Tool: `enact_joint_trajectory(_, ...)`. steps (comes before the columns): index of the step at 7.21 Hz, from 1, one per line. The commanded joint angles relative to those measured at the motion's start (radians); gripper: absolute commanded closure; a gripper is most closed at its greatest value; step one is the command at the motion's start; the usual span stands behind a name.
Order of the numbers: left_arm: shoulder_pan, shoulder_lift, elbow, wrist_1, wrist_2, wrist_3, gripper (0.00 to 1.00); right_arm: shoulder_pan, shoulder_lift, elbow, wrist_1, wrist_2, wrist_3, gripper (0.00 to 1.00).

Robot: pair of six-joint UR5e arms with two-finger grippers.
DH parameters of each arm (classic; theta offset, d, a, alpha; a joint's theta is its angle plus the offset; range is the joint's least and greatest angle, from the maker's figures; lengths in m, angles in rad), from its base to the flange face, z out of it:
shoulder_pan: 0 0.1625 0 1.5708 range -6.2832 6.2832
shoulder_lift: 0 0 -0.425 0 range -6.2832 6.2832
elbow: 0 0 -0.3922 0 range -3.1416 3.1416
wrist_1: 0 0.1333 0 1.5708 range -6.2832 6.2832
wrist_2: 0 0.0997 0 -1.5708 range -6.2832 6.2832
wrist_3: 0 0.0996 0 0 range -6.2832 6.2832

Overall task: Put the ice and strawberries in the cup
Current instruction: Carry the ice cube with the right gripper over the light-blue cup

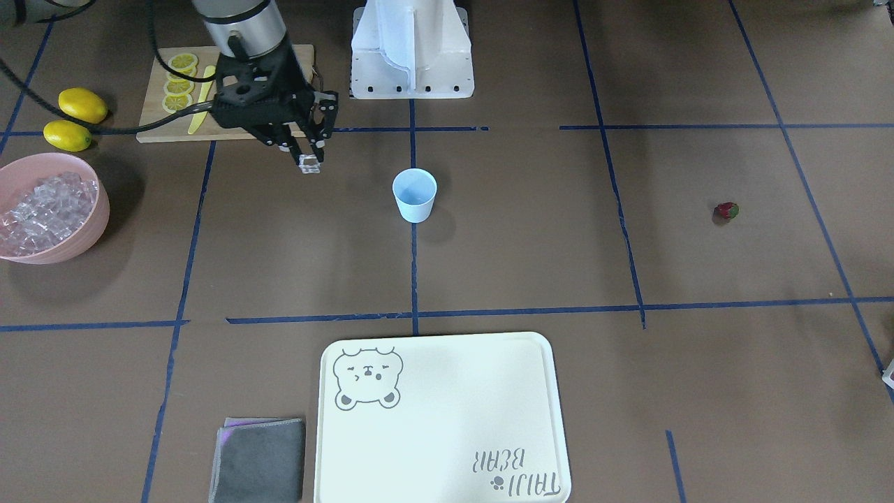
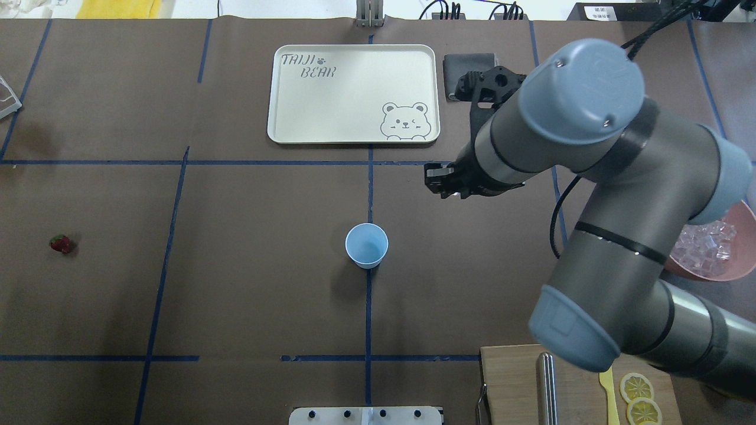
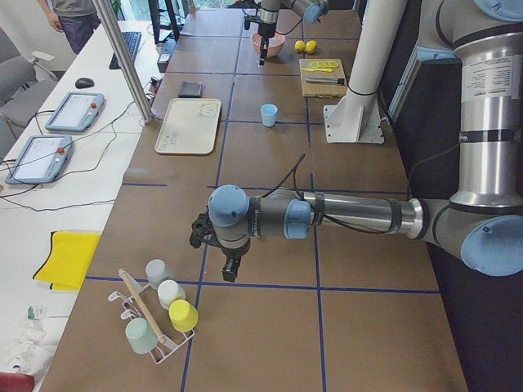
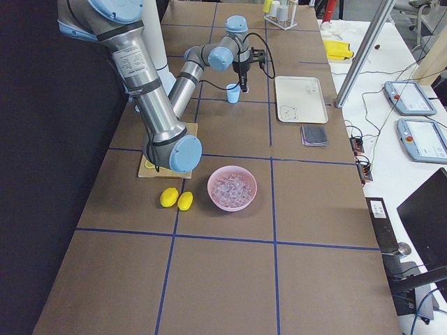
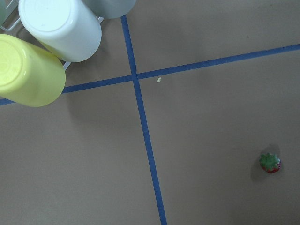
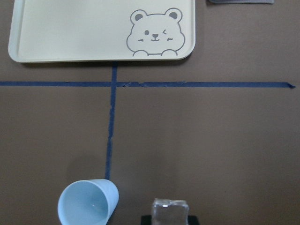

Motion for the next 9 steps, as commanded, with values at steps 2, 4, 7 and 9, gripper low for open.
enact_joint_trajectory(2,0.0,0.0,0.0,0.0,-0.001,0.0,0.0,-0.115,0.118,-0.083,-0.021,-0.1,0.087,0.99)
enact_joint_trajectory(4,0.002,0.0,0.002,-0.002,-0.001,0.0,0.0,-0.178,0.184,-0.158,-0.021,-0.159,0.131,0.98)
enact_joint_trajectory(7,0.003,0.0,0.0,-0.002,-0.001,0.0,0.0,-0.23,0.203,-0.25,-0.015,-0.205,0.151,0.98)
enact_joint_trajectory(9,0.005,0.0,0.0,-0.002,-0.001,0.0,0.0,-0.238,0.203,-0.302,-0.008,-0.209,0.15,0.98)
